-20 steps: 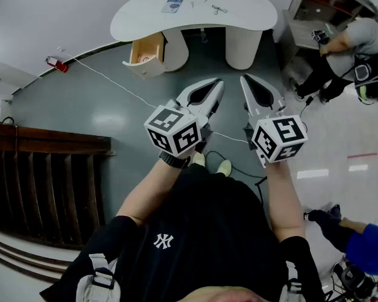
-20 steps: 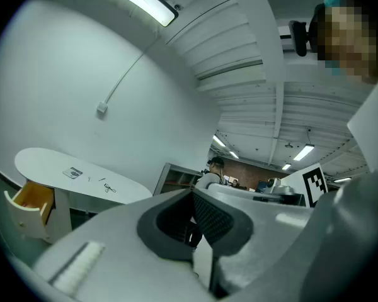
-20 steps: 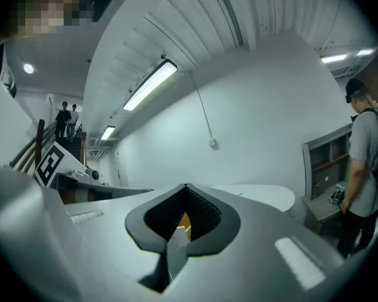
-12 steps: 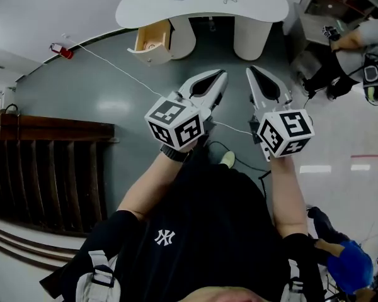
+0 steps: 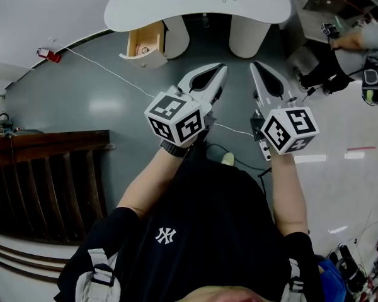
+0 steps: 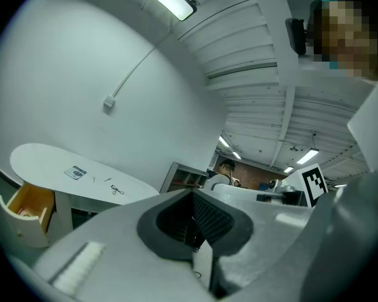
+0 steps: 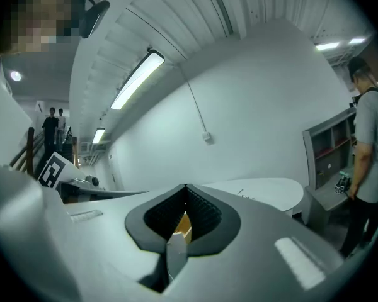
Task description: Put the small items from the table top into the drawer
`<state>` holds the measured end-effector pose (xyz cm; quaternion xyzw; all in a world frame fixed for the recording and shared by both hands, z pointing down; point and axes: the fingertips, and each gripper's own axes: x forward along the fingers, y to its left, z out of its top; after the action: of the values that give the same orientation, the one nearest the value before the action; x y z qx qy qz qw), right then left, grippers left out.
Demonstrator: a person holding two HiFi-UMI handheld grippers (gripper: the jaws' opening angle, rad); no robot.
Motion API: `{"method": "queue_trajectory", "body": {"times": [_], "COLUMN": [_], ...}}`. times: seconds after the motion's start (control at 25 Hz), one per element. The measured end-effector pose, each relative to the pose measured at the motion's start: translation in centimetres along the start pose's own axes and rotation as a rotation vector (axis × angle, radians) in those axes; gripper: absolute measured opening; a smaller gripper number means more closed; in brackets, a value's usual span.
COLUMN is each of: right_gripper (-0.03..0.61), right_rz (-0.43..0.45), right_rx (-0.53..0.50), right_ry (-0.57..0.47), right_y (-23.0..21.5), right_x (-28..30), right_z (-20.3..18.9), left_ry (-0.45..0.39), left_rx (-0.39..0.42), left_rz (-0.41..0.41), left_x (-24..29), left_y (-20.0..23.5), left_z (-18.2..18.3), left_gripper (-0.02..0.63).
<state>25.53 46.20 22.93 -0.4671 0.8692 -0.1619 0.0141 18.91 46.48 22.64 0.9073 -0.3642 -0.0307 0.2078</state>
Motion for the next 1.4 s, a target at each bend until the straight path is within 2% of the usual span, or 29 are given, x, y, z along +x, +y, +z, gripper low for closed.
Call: {"method": "queue_trajectory", "body": {"times": [0.28, 0.56, 0.72, 0.92, 1.12, 1.4], "right_gripper": [0.023, 0.023, 0.023, 0.023, 0.023, 0.023], "right_rz": [-0.09, -0.15, -0.183, -0.183, -0.157, -0.119], "right_rx": [0.021, 0.013, -0.002, 0.008, 0.018, 0.004], "right_ry": [-0.063, -0.06, -0.06, -0.066, -0.067, -0.048], "right_y": [-0.4, 0.1, -0.9, -2.6, -5.8, -13.5], "right_x": [8.8, 16.1, 18.0, 20.2, 23.0, 28.0], "right_z": [2.1, 3.0, 3.5, 3.9, 4.1, 6.3], "left_ry": [0.051, 0.092, 0.09, 0.1, 0.106, 0.122], "left_rx": [0.052, 0.072, 0.066, 0.068, 0.077, 0.079], "left_rz": [-0.069, -0.129, -0.155, -0.149, -0.125, -0.082], "left_x": [2.6, 4.8, 6.2, 8.1, 11.5, 19.9], "left_y": [7.8, 14.8, 16.5, 18.4, 20.3, 23.0], "left_z": [3.6, 6.6, 7.0, 7.3, 7.5, 8.1], "left_gripper": [0.002, 0.002, 0.002, 0.002, 0.002, 0.002]}}
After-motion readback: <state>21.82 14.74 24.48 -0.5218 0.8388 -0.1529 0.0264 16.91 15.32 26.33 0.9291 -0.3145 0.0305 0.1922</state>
